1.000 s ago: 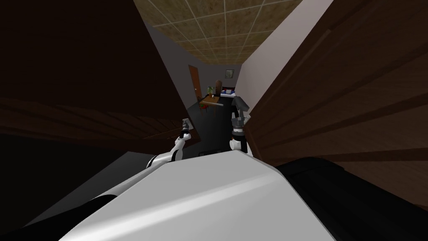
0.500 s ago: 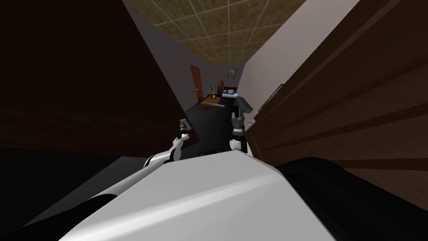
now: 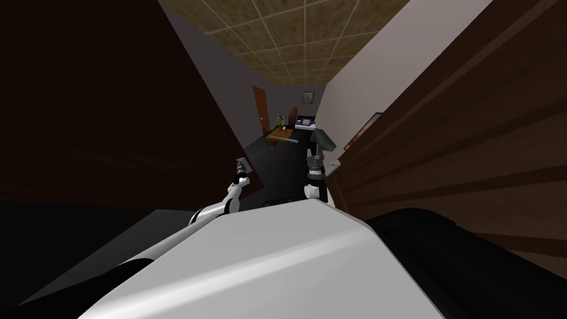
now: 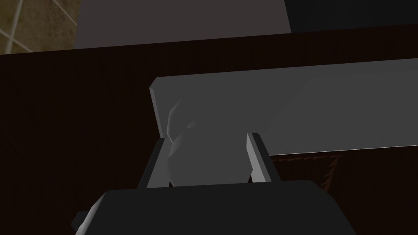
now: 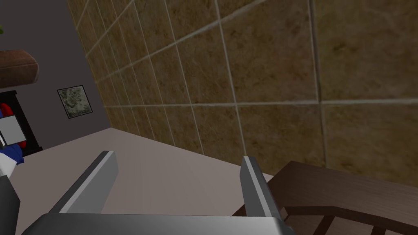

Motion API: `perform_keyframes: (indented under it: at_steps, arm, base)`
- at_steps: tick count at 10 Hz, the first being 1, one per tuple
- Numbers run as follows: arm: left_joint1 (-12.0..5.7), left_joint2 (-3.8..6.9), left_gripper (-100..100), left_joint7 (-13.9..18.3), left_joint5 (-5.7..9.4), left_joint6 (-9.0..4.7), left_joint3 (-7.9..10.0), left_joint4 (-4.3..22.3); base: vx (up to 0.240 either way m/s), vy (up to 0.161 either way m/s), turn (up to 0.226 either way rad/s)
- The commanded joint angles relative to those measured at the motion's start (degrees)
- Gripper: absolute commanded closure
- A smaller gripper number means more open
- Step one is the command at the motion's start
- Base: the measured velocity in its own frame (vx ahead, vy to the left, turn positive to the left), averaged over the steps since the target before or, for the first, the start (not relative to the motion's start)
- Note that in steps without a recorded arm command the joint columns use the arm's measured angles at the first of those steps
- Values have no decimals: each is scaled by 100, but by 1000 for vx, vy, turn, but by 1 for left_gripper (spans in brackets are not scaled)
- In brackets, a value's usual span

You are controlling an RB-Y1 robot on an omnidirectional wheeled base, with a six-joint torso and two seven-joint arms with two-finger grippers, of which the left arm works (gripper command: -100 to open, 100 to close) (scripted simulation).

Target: Push the door open

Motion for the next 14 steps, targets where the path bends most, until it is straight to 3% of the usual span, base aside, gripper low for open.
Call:
perform_keyframes:
  at_steps: [1,14]
  arm:
    - [-18,125,100,-10,44,-71,114,78]
    - [47,384,100,-160,233,-68,584,125]
  base:
    - [117,-32,40]
    - [140,-63,49]
